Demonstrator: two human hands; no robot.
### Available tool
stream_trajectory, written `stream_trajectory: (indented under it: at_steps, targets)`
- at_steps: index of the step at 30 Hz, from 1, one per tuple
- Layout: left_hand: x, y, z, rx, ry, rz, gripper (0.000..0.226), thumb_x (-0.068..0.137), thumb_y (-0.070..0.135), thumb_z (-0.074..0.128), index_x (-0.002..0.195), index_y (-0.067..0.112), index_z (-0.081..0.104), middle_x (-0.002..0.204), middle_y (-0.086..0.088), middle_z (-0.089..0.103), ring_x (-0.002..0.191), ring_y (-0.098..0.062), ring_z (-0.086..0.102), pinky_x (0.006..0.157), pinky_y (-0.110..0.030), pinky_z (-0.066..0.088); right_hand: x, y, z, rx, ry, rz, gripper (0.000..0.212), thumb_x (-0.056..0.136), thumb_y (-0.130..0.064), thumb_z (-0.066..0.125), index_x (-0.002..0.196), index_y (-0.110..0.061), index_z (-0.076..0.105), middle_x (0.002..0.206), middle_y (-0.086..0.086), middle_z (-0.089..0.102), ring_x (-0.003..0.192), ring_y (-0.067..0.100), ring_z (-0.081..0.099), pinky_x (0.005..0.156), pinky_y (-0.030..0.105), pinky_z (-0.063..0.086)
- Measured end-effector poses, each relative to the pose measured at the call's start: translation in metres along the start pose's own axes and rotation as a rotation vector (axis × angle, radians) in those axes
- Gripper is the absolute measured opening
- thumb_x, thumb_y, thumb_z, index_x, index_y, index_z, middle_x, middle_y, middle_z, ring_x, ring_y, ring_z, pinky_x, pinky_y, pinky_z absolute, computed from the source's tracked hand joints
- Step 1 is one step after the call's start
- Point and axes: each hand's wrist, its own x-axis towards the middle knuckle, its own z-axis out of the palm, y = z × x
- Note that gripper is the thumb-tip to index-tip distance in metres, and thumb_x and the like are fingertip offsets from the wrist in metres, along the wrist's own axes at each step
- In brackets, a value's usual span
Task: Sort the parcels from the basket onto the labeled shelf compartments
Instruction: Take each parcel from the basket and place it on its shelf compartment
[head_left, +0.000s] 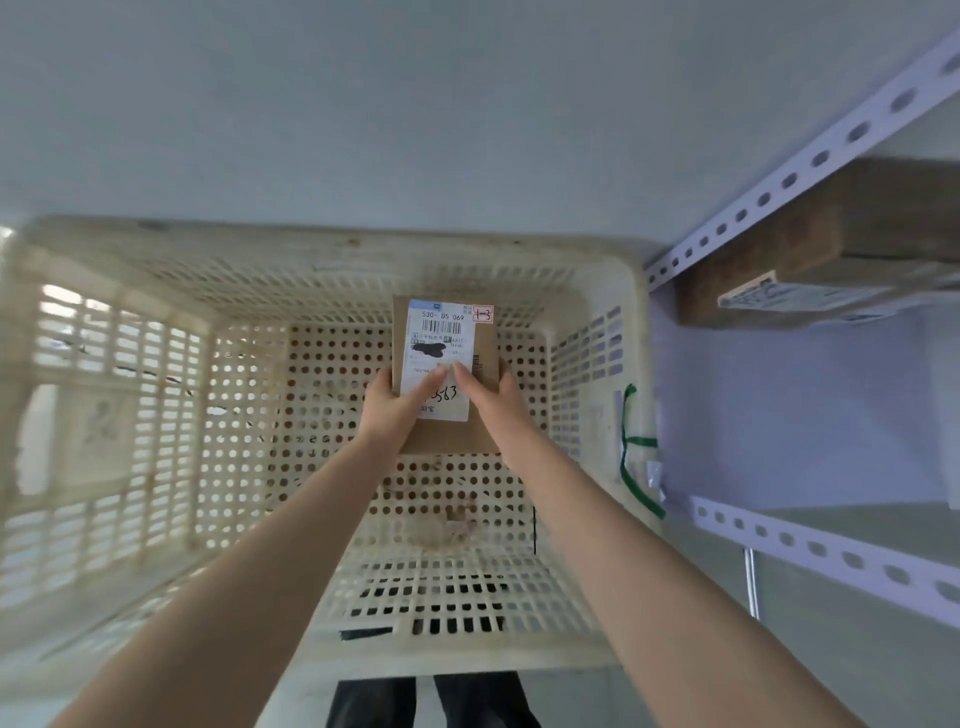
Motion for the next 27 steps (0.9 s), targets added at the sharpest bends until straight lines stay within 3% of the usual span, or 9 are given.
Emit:
stream_trajectory:
  at_steps: [3,5,9,11,14,19,23,27]
  targets:
    - [-0.042,0.035,-0.007,-0.054,0.004,0.092,0.076,0.060,0.065,0.075,0.120,0.024,0.054,0.112,0.003,0.067,0.099,-0.014,0.067,0.080,-0.030,0.054,-0.035,-0.032,-0.001,-0.004,0.040,-0.052,0.065,0.080,-0.053,0.071,0.135,-0.027,0.048,0.120,-0.010,0.065,0.107,0.010,0.063,0.100,0.039,0.048]
    - [-0.073,0.054,-0.011,-0.101,0.006,0.109,0.093,0.056,0.069,0.072,0.133,0.024,0.047,0.117,0.004,0.066,0.100,-0.013,0.067,0.082,-0.034,0.056,-0.062,-0.054,-0.004,0.009,0.040,-0.085,0.066,0.081,-0.053,0.070,0.137,-0.026,0.045,0.119,-0.010,0.064,0.106,0.010,0.063,0.096,0.036,0.049]
    - [-0.128,0.086,-0.023,-0.153,0.011,0.159,0.100,0.062,0.068,0.073,0.145,0.028,0.035,0.124,0.004,0.064,0.103,-0.014,0.067,0.087,-0.041,0.057,-0.118,-0.092,-0.005,0.037,-0.020,-0.169,0.057,0.087,-0.043,0.069,0.136,-0.025,0.046,0.115,-0.012,0.065,0.098,0.002,0.063,0.079,0.021,0.048]
    - [-0.151,0.096,-0.031,-0.143,-0.014,0.162,0.108,0.056,0.073,0.074,0.146,0.029,0.034,0.128,0.003,0.062,0.107,-0.016,0.066,0.091,-0.043,0.055,-0.145,-0.102,-0.002,0.035,-0.045,-0.194,0.058,0.086,-0.042,0.071,0.136,-0.026,0.048,0.119,-0.011,0.067,0.102,0.004,0.065,0.086,0.024,0.050]
    - [-0.191,0.108,-0.042,-0.132,-0.065,0.243,0.082,0.068,0.060,0.075,0.137,0.026,0.047,0.118,0.003,0.067,0.102,-0.016,0.068,0.089,-0.041,0.056,-0.188,-0.109,0.002,0.052,0.007,-0.261,0.062,0.083,-0.043,0.074,0.137,-0.029,0.048,0.120,-0.012,0.068,0.106,0.005,0.064,0.097,0.031,0.049]
    - [-0.271,0.117,-0.060,-0.106,-0.144,0.362,0.048,0.084,0.046,0.068,0.127,0.028,0.053,0.111,0.005,0.069,0.097,-0.015,0.069,0.088,-0.041,0.056,-0.280,-0.111,0.010,0.091,0.081,-0.351,0.054,0.087,-0.040,0.070,0.136,-0.026,0.051,0.120,-0.012,0.067,0.103,-0.002,0.062,0.085,0.018,0.047]
    - [-0.337,0.110,-0.068,-0.067,-0.229,0.435,0.052,0.085,0.047,0.067,0.131,0.028,0.052,0.112,0.005,0.069,0.098,-0.015,0.069,0.087,-0.040,0.056,-0.360,-0.097,0.009,0.164,0.129,-0.406,0.050,0.091,-0.033,0.068,0.137,-0.023,0.051,0.109,-0.019,0.066,0.079,-0.021,0.060,0.062,0.001,0.045]
    - [-0.394,0.091,-0.058,-0.029,-0.319,0.448,0.051,0.085,0.046,0.067,0.130,0.027,0.052,0.112,0.004,0.069,0.096,-0.014,0.068,0.085,-0.036,0.056,-0.424,-0.063,-0.002,0.257,0.213,-0.443,0.050,0.090,-0.030,0.069,0.136,-0.023,0.051,0.120,-0.010,0.067,0.093,-0.012,0.064,0.068,0.006,0.049]
